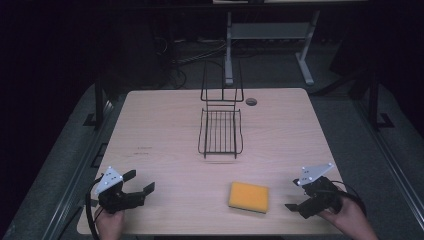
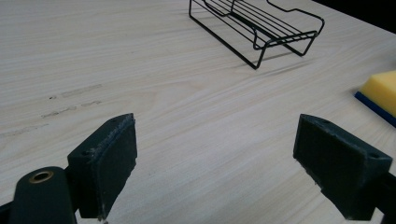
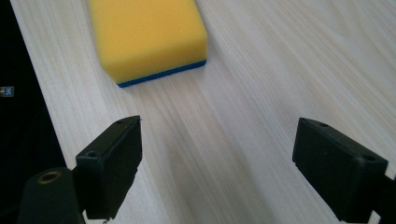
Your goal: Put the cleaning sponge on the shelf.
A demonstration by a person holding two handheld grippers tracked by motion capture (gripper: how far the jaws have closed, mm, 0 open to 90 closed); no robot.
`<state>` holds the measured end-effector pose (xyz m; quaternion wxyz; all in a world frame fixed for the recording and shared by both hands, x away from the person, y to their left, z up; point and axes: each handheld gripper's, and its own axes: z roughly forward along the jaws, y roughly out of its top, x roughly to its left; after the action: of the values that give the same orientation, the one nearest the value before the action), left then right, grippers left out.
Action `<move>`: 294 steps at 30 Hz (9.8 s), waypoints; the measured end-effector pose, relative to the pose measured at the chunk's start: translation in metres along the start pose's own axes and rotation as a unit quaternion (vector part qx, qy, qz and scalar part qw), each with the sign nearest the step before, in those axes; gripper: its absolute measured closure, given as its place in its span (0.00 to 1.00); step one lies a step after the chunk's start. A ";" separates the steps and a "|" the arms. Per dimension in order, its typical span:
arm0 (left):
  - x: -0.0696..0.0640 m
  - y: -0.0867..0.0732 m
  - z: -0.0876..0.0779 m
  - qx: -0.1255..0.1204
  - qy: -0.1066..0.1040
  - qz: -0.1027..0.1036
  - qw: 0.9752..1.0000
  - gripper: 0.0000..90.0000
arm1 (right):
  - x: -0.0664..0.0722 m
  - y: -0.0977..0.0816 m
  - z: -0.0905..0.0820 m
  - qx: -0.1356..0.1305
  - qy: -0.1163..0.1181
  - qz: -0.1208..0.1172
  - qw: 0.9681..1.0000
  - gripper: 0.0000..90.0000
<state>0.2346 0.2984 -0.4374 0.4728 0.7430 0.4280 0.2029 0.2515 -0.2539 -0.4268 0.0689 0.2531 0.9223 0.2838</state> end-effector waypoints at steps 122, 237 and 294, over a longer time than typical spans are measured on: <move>0.002 0.000 -0.005 -0.011 -0.003 -0.005 1.000 0.14 | 0.035 0.097 0.080 0.073 0.083 -0.123 0.986 0.16; 0.004 0.001 -0.007 -0.021 -0.009 -0.015 1.000 0.14 | 0.008 0.204 0.094 0.109 0.099 -0.193 0.970 0.24; 0.005 0.001 -0.006 -0.020 -0.012 -0.017 1.000 0.14 | -0.044 0.243 0.112 0.090 0.106 -0.169 0.976 0.24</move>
<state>0.2336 0.3056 -0.4346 0.4963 0.7281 0.4308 0.1949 0.4233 -0.0489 -0.3848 -0.0049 0.0673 0.9756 0.2090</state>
